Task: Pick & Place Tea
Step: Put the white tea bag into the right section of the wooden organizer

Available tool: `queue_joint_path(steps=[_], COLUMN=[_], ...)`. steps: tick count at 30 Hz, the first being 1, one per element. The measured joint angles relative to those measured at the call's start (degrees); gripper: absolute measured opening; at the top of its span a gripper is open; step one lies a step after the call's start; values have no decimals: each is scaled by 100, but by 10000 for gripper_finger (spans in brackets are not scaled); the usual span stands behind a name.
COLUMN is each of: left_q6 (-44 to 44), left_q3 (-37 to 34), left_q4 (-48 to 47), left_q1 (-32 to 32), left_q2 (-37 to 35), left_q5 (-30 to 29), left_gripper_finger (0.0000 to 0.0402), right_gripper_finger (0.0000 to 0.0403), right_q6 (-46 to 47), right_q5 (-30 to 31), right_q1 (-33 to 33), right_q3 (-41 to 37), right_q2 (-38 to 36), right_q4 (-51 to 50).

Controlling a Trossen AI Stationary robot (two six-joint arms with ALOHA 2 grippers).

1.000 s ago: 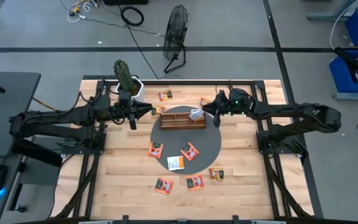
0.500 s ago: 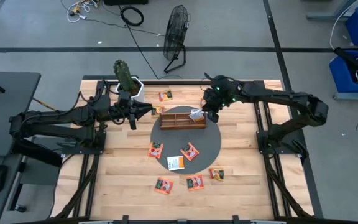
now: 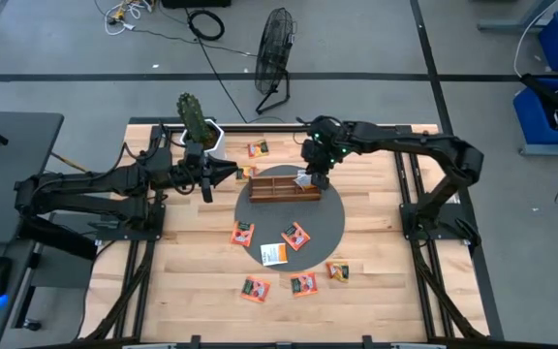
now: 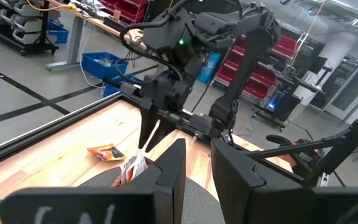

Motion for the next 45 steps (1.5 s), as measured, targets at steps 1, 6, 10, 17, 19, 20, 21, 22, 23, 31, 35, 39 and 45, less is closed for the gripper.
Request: queue_joint_path(steps=[1, 6, 10, 17, 19, 20, 21, 22, 23, 31, 35, 39, 45], left_q6=[4, 1, 1, 4, 4, 4, 2, 4, 2, 1, 1, 0, 1], left_q3=[0, 0, 0, 0, 0, 0, 0, 0, 0, 0, 0, 0, 0], left_q4=[0, 0, 0, 0, 0, 0, 0, 1, 0, 2, -8, -11, -13], left_q1=[1, 1, 2, 2, 2, 2, 2, 2, 2, 2, 2, 2, 2], left_q2=[0, 0, 0, 0, 0, 0, 0, 0, 0, 2, 2, 2, 2], left_q5=[-2, 0, 0, -2, -2, -2, -2, -2, -2, -2, -2, -2, -4], left_gripper_finger=[78, 78, 78, 78, 78, 78, 78, 78, 78, 78, 78, 78, 78], right_gripper_finger=[70, 88, 107, 115, 115, 115, 115, 115, 115, 107, 80, 25, 4], right_q6=[-59, -228, -326, -517, -607, -626, -637, -641, -655, -750, -769, -773, -570], right_q5=[-2, 1, 64, 351, 342, 337, 337, 329, 305, 195, 195, 195, 195], right_q1=[0, 48, 63, 57, 57, 57, 57, 57, 57, 61, 61, 61, 61], right_q3=[18, 53, 51, 47, 46, 46, 46, 44, 44, 42, 42, 42, 40], right_q2=[50, 80, 81, 114, 126, 142, 156, 164, 186, 300, 302, 302, 281], right_q4=[-45, -79, -110, -129, -130, -121, -163, -237, -263, -233, -244, -259, -295])
